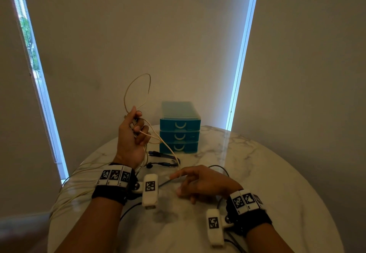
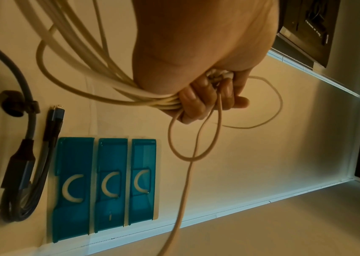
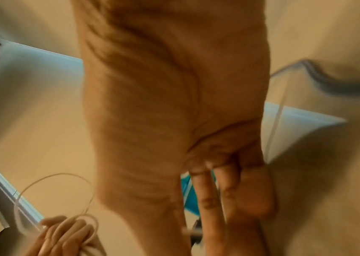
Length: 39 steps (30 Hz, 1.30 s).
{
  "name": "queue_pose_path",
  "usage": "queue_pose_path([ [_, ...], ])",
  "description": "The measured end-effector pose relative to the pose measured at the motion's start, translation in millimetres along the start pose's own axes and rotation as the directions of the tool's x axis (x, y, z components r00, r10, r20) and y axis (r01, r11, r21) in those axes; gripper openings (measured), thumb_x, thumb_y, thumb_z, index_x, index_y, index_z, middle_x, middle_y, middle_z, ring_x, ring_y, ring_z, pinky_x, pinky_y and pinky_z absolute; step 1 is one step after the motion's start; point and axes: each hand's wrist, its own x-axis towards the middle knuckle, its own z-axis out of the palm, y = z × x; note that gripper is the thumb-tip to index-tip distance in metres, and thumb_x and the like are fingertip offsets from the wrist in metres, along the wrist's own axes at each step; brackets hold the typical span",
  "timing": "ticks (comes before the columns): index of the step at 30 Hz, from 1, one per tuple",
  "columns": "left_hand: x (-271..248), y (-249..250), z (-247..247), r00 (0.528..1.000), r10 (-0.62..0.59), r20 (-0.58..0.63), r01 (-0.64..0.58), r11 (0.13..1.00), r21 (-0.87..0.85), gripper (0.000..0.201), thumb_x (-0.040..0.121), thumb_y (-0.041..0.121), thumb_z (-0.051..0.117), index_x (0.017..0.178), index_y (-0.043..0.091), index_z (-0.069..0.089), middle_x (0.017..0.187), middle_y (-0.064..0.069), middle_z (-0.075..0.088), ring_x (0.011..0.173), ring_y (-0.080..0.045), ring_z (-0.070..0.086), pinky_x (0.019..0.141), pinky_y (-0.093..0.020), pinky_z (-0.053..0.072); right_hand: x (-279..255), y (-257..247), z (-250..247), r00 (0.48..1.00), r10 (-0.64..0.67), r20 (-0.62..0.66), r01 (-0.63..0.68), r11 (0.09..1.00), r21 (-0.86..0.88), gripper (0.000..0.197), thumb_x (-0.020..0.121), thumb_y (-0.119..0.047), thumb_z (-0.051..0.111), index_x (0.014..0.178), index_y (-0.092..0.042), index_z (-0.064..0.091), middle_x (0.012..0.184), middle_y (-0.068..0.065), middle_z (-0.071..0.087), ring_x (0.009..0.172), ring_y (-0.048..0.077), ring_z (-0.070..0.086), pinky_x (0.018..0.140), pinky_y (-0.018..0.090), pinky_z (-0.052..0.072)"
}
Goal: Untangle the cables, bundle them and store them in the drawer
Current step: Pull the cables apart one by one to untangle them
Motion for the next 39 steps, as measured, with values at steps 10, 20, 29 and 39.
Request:
queue_pose_path([
  [10,-0.9,-6.8,2.9,0.987,-0.071,-0.147,0.091,0.986,0.138,0.027,0.109,0.038,0.056,0.09,0.019,0.063,0.053,0.008,0.037,0.034,-0.004,0.023,0.035,-0.022,0.014,1.3,-8.0,-18.9,0.658,0.049,-0.751,0.583,0.597,0.55,0.048,0.109,-0.048,0.053,0.103,-0.007,0.076,0.064,0.005,0.062,0.051,0.012,0.054,0.049,0.022,0.041],
  [20,-3.2,-12.4,6.5,0.967,-0.102,-0.235,0.189,0.903,0.386,0.039,0.095,0.052,0.074,0.111,0.017,0.08,0.059,0.01,0.038,0.046,-0.005,0.028,0.039,-0.019,0.023,-13.1,-1.6,-46.0,0.539,0.291,-0.79,0.719,0.33,0.612,0.026,0.104,-0.034,0.068,0.083,-0.017,0.067,0.067,-0.002,0.061,0.054,0.008,0.054,0.049,0.02,0.043],
  [29,0.6,7.7,-6.7,0.843,0.264,-0.468,-0.024,0.889,0.458,0.047,0.104,0.052,0.057,0.091,0.013,0.079,0.07,0.002,0.056,0.045,-0.007,0.039,0.04,-0.024,0.03,-21.6,56.2,-107.9,0.088,0.605,-0.792,0.554,0.631,0.543,0.023,0.103,-0.009,0.063,0.124,-0.014,0.072,0.114,0.017,0.073,0.103,0.035,0.069,0.084,0.036,0.049],
  [39,-11.9,10.7,19.0,0.784,0.509,-0.354,-0.346,0.833,0.432,0.052,0.106,0.044,0.059,0.061,0.02,0.049,0.06,-0.005,0.042,0.05,-0.017,0.032,0.045,-0.026,0.022,44.9,-140.1,-87.8,0.295,0.258,-0.92,0.921,0.18,0.346,0.028,0.101,0.015,0.038,0.117,-0.005,0.052,0.097,0.025,0.068,0.058,0.011,0.068,0.053,0.022,0.054],
])
